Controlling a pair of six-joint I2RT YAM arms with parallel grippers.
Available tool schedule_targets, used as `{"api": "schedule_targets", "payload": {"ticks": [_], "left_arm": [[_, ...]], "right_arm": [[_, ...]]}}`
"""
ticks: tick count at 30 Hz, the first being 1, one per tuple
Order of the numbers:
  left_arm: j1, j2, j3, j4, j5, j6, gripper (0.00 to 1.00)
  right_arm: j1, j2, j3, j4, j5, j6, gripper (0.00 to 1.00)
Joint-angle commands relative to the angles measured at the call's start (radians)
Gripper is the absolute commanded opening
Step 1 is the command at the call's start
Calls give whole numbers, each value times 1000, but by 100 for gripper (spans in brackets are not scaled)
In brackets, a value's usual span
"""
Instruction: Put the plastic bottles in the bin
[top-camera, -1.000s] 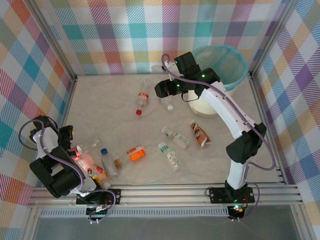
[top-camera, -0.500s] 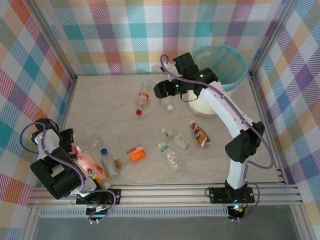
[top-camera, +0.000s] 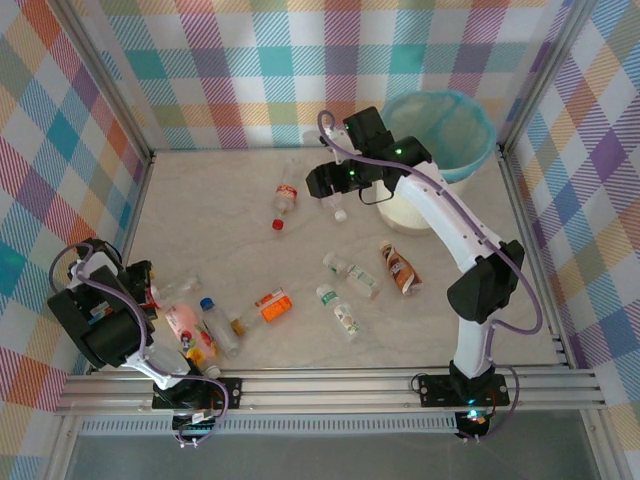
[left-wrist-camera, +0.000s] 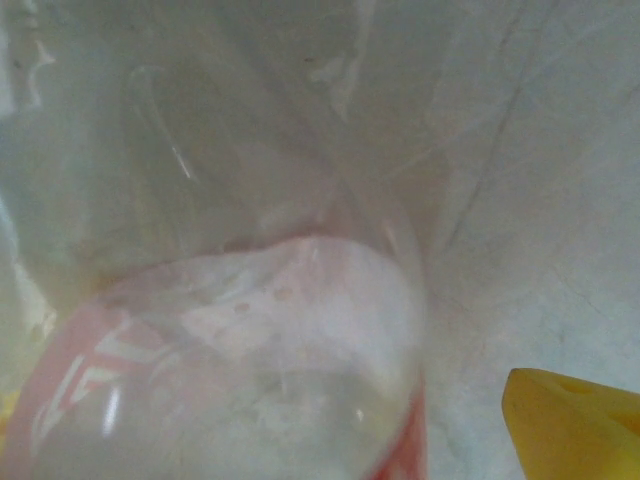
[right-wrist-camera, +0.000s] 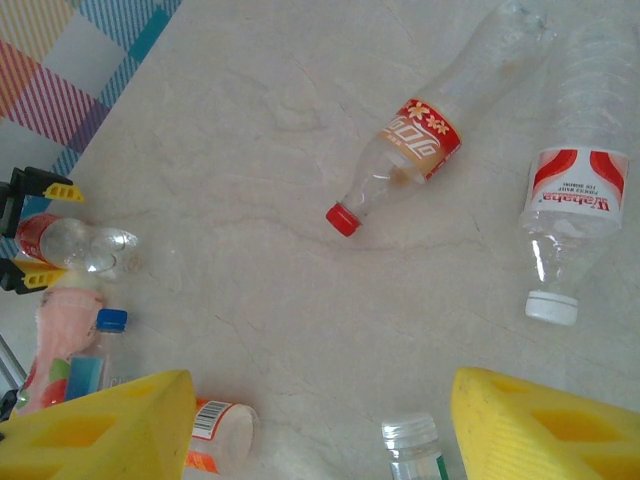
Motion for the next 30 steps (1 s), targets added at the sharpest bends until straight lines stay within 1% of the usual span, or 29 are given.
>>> {"api": "schedule_targets", "payload": {"ticks": [1, 5, 8, 14, 20, 22, 25, 27, 30], "left_arm": [[9, 17, 42, 30, 5, 29, 89], [-4, 10, 60, 44, 6, 38, 78], [-26, -19, 69, 49, -3, 42, 72], [-96, -130, 102, 45, -42, 61, 64], [-197, -231, 209, -22, -125, 131, 61], [-242, -267, 255, -41, -178, 171, 60], [-349, -325, 344, -42, -282, 261, 57], [-453, -353, 423, -35, -364, 347, 55], [-637, -354, 548, -13, -444, 515, 53]], "right_arm": [[5, 24, 45, -20, -19, 10, 68], [5, 37, 59, -23, -17, 7, 68], [5, 45, 78, -34, -20, 7, 68], [5, 41, 105, -46, -15, 3, 67], [5, 5, 95, -29, -11, 1, 67], [5, -14, 82, -12, -15, 1, 66], [4, -70, 41, 54, -38, -9, 66], [5, -119, 4, 118, -64, -24, 65], [5, -198, -66, 223, -119, -54, 65]]}}
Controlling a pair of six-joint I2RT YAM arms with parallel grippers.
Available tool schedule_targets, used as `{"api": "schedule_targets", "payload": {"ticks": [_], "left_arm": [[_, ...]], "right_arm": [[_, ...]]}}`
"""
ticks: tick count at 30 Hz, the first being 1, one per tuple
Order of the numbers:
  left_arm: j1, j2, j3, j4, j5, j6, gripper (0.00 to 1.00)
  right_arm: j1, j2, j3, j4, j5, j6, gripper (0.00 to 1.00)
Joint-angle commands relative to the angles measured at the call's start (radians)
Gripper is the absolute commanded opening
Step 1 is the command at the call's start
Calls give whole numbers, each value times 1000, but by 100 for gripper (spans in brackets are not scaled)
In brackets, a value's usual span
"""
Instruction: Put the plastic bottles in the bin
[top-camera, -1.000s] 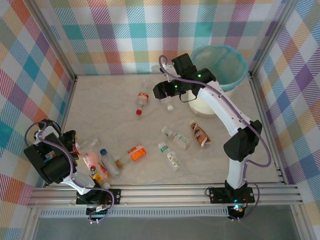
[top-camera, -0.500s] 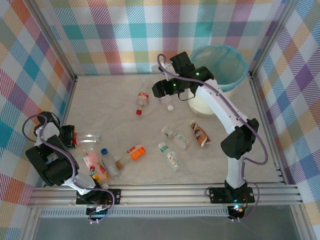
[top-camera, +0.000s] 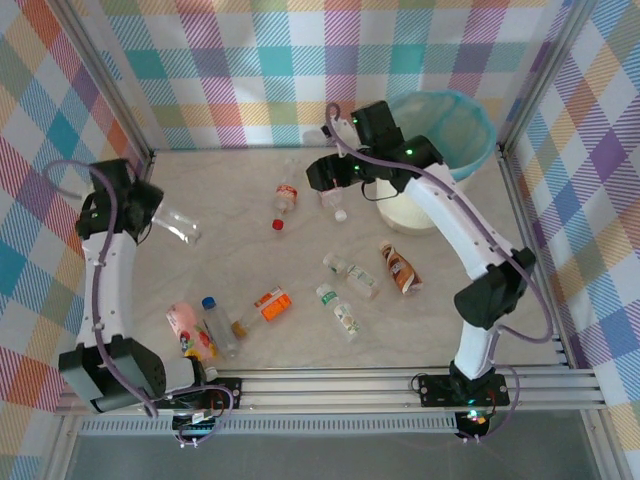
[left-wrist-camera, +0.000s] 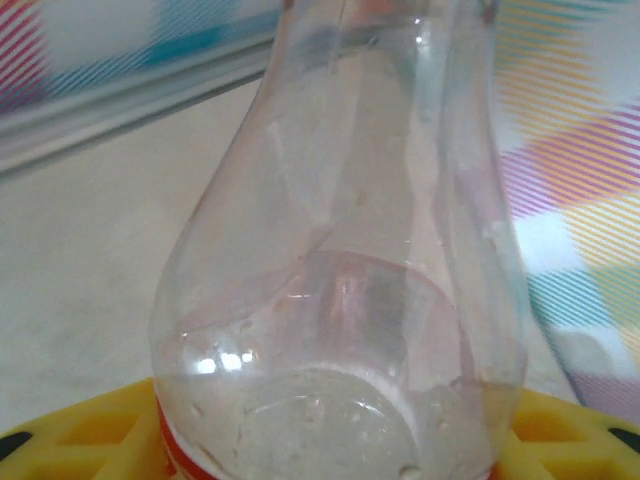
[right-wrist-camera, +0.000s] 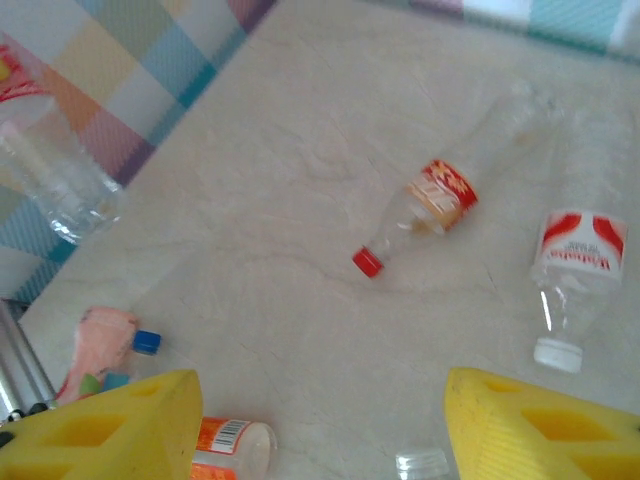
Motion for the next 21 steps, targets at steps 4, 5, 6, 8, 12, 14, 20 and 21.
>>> {"api": "schedule_targets", "payload": {"ticks": [4, 5, 6, 8, 12, 14, 20, 21], "left_arm": [[-396, -2, 221, 52, -200, 440, 45], [-472, 8, 240, 72, -210, 511, 44], [-544, 18, 252, 90, -227, 573, 45], [-657, 32, 253, 134, -219, 691, 46], [-793, 44, 225, 206, -79, 845, 45], [-816, 51, 222, 209, 34, 872, 40], [-840, 72, 210, 210, 255, 887, 36], [-844, 73, 207, 203, 294, 899, 36]], "right_arm": [[3, -194, -113, 245, -105, -78, 63], [3, -214, -121, 257, -101, -85, 63], [2, -231, -127, 261, -103, -91, 63], [1, -255, -126, 258, -124, -109, 63], [-13, -308, -129, 244, -225, -134, 62], [-24, -335, -145, 256, -290, -131, 61], [-39, -354, -155, 271, -439, -115, 61], [-40, -350, -145, 265, -444, -112, 60]]}}
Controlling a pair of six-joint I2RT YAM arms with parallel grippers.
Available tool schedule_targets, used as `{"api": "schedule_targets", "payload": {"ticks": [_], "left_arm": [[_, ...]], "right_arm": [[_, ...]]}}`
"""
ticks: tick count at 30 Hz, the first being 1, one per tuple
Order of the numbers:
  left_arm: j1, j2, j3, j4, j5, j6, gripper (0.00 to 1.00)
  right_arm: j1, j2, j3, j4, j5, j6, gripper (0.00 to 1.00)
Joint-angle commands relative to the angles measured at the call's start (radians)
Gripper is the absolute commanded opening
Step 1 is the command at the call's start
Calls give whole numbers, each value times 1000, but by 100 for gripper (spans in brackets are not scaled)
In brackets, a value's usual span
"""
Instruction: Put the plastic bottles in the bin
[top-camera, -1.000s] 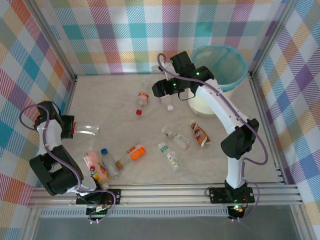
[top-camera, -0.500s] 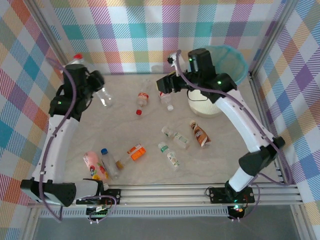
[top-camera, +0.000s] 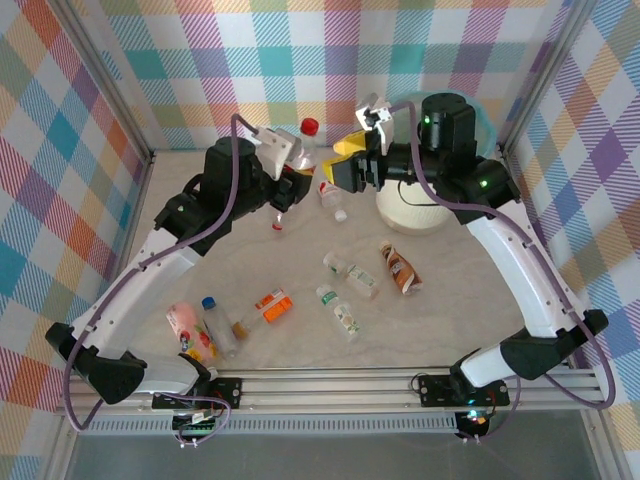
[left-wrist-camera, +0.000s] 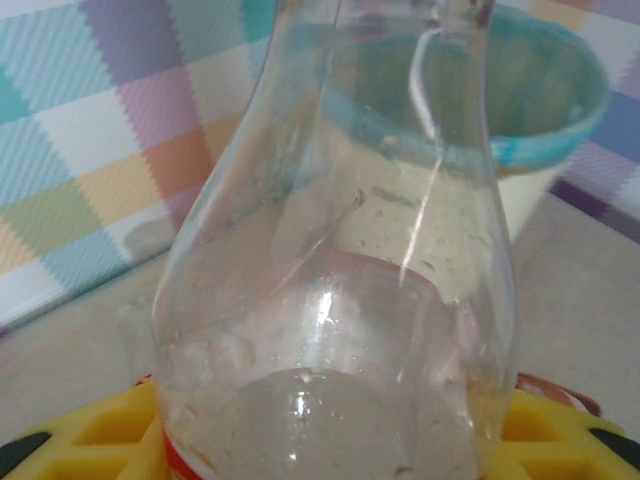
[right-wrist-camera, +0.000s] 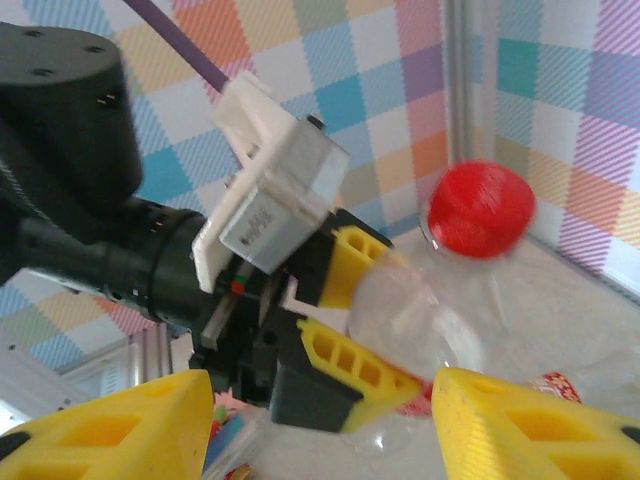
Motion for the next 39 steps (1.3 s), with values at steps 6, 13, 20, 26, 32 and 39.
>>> {"api": "schedule_targets", "payload": {"ticks": [6, 13, 20, 26, 32, 39], "left_arm": [[-34, 8, -24, 32, 284, 62, 36], [-37, -25, -63, 63, 298, 44, 36], [-37, -70, -97, 81, 288, 31, 34], [-37, -88, -116, 94, 240, 33, 35], [-37, -80, -114, 98, 247, 25, 35], [-37, -74, -90, 91, 286, 19, 35]], "right_arm": [[-5, 20, 30, 52, -128, 31, 58], [-8, 59, 58, 61, -95, 83, 54], [-11, 92, 92, 27, -42, 112, 51], [-39, 68, 98, 21, 3, 121, 51], [-41, 64, 96, 14, 18, 123, 50], [-41, 92, 97, 14, -53, 132, 49]]}}
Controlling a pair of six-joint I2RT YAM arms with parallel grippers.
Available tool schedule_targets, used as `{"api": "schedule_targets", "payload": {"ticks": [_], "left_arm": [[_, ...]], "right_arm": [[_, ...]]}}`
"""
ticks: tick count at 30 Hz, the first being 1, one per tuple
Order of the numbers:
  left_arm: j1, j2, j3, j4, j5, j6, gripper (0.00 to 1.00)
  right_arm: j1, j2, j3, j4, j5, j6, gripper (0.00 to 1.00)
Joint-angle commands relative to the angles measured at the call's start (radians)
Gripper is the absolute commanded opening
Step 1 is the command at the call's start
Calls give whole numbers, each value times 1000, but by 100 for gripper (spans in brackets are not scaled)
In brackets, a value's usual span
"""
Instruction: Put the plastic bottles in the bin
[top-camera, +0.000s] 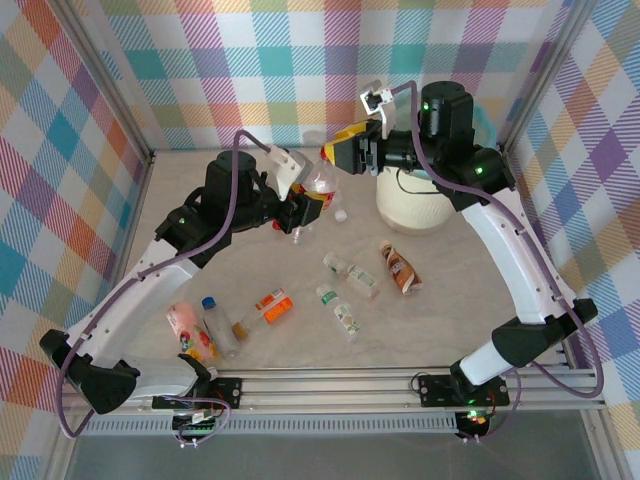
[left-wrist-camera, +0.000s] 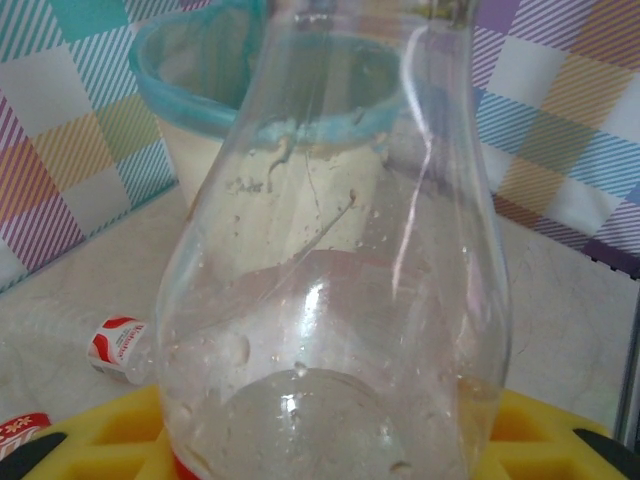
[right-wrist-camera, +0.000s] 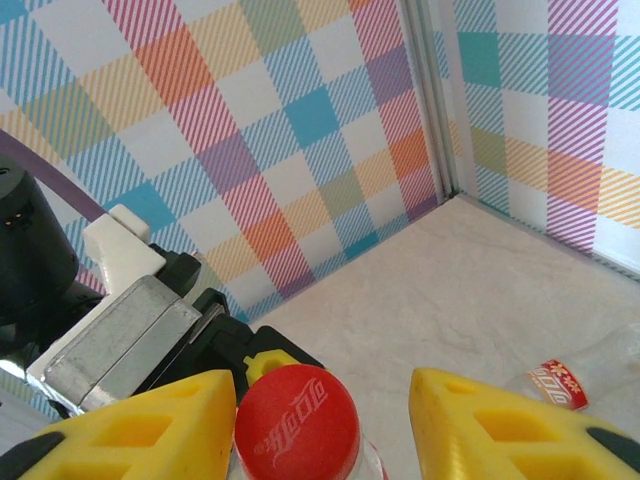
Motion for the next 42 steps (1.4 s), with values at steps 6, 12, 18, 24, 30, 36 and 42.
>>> {"api": "schedule_targets", "payload": {"ticks": [6, 12, 18, 24, 30, 36, 42], "left_arm": [[-10, -3, 37, 25, 64, -4, 35], [-9, 0, 41, 24, 47, -4, 39], [-10, -8, 35, 50, -21, -45, 80], [-10, -50, -12, 96, -70, -56, 90], [-10, -53, -18, 92, -210, -79, 90], [-10, -46, -28, 69, -307, -93, 92], [-10, -24, -22, 54, -331, -106, 92]], "right_arm": [[1, 50, 39, 1, -141, 36, 45], [1, 51, 60, -63, -75, 0, 28], [-27, 50, 149, -162, 134, -53, 8], [-168, 80, 343, -267, 331, -52, 6], [-244, 55, 344, -158, 636, -115, 5], [-292, 148, 321, -115, 842, -214, 5], [-318, 208, 274, -109, 807, -179, 5]]}}
